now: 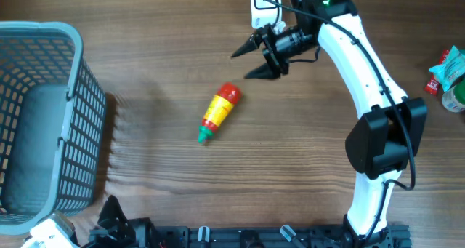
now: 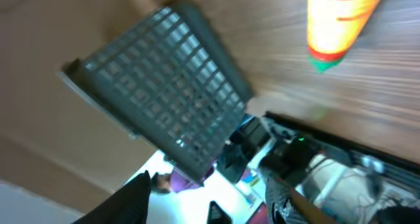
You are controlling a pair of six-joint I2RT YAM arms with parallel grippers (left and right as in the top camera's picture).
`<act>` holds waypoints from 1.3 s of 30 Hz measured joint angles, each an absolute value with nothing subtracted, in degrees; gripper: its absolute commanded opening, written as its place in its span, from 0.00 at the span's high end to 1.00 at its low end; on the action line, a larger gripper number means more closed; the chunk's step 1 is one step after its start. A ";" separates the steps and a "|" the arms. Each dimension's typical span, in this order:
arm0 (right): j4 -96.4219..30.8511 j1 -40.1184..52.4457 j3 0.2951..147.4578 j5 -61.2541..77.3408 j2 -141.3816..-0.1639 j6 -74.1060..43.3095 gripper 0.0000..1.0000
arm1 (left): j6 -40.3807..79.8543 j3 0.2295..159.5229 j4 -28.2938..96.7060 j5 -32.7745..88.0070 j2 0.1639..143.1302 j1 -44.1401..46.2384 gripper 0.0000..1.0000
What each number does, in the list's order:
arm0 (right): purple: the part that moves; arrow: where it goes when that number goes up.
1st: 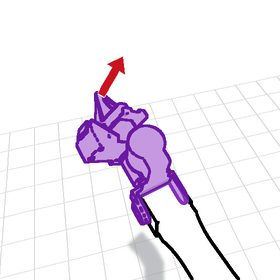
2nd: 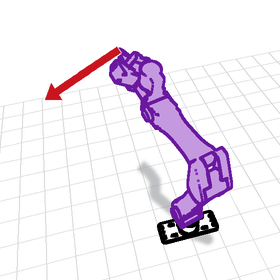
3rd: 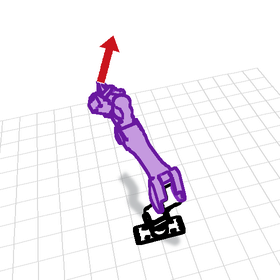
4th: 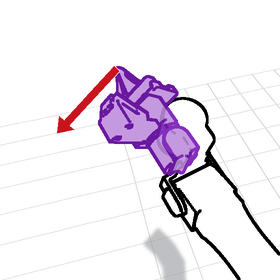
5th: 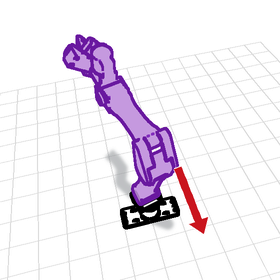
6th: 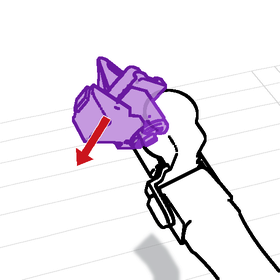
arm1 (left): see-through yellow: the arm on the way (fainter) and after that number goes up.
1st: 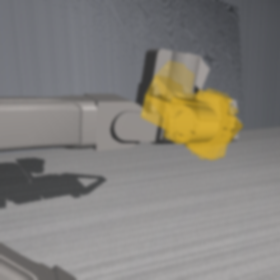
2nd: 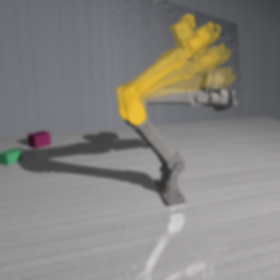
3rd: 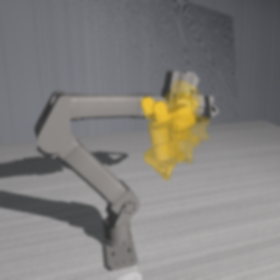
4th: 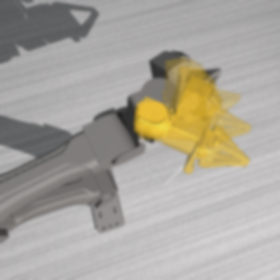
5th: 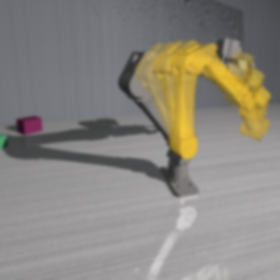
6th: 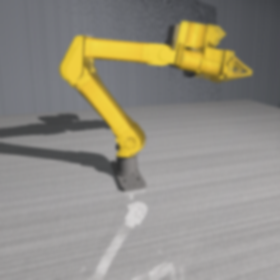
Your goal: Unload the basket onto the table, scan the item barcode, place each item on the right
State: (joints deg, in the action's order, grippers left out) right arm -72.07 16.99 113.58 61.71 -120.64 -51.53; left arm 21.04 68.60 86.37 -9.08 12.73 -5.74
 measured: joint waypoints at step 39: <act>-37.98 39.55 99.98 10.48 -131.13 -51.13 0.61 | 21.04 68.60 86.39 -9.08 12.73 -5.74 0.00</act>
